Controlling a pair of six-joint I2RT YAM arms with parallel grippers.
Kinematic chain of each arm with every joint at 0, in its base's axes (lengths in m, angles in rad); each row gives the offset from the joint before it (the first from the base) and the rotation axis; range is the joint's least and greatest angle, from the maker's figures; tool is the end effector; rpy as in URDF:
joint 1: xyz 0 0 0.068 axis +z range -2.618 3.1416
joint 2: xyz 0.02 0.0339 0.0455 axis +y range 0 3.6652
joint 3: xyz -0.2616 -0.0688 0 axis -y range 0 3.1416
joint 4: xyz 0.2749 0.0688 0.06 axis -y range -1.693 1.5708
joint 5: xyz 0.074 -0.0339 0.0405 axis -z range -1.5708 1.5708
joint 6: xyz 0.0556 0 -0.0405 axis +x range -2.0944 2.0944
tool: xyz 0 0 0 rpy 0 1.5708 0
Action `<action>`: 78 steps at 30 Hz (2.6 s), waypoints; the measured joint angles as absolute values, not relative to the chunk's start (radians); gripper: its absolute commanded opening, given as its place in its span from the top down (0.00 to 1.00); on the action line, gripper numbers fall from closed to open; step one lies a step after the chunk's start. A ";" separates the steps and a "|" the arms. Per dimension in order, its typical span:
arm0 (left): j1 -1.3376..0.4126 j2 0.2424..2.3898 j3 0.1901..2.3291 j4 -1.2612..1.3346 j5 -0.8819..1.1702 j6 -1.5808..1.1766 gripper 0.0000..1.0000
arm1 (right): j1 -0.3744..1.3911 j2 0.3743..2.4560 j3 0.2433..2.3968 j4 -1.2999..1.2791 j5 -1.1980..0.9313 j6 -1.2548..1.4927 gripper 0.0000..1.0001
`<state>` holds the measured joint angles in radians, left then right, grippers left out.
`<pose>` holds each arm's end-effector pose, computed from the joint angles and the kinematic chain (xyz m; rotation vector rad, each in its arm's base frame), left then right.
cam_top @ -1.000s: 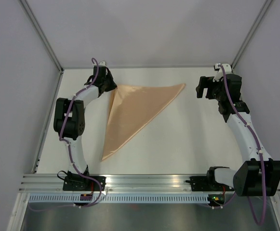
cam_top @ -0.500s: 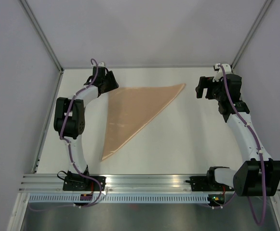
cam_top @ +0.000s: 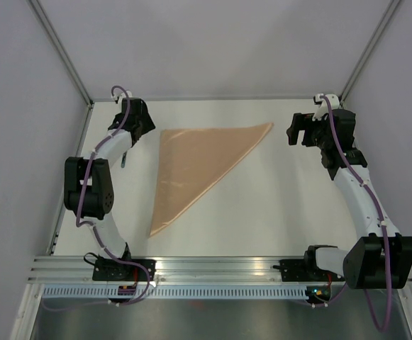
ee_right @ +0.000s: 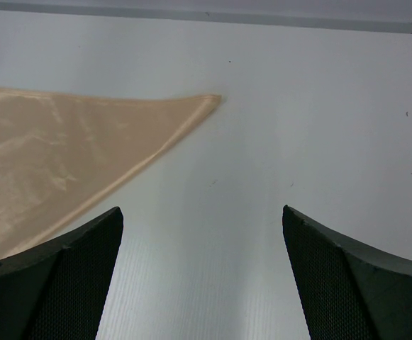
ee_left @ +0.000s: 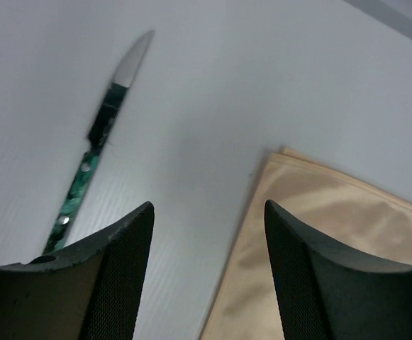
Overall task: Fold the napkin, place the utensils inside, and roll it up
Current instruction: Fold the napkin at the center of the board, then pick up the knife at the center of the board.
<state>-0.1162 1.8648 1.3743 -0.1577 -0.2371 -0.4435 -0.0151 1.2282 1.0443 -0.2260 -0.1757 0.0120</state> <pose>0.4670 -0.0414 0.2100 -0.4857 2.1441 -0.0501 0.3315 0.0047 0.3173 -0.0873 1.9761 0.1719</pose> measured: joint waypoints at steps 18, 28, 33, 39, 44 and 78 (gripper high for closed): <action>0.048 1.873 1.248 -0.278 -0.310 -0.444 0.37 | -0.015 1.228 1.044 -0.229 -0.213 0.014 0.02; 0.062 2.001 1.364 -0.348 -0.304 -0.426 0.41 | -0.015 1.228 1.044 -0.235 -0.221 0.014 0.02; 0.071 2.033 1.411 -0.377 -0.288 -0.414 0.48 | -0.015 1.228 1.044 -0.239 -0.228 0.014 0.02; 0.073 2.074 1.463 -0.422 -0.267 -0.406 0.55 | -0.015 1.228 1.044 -0.241 -0.231 0.014 0.02; 0.073 2.100 1.504 -0.461 -0.253 -0.403 0.65 | -0.015 1.228 1.044 -0.242 -0.231 0.014 0.02; 0.070 2.000 1.544 -0.568 -0.146 -0.315 0.98 | -0.010 1.231 1.044 -0.242 -0.239 0.014 0.02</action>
<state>0.0704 1.9999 1.5436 -0.5678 -0.1455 -0.3153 -0.0105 1.2312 1.0443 -0.2417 -0.2394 0.0143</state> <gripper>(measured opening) 0.120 0.979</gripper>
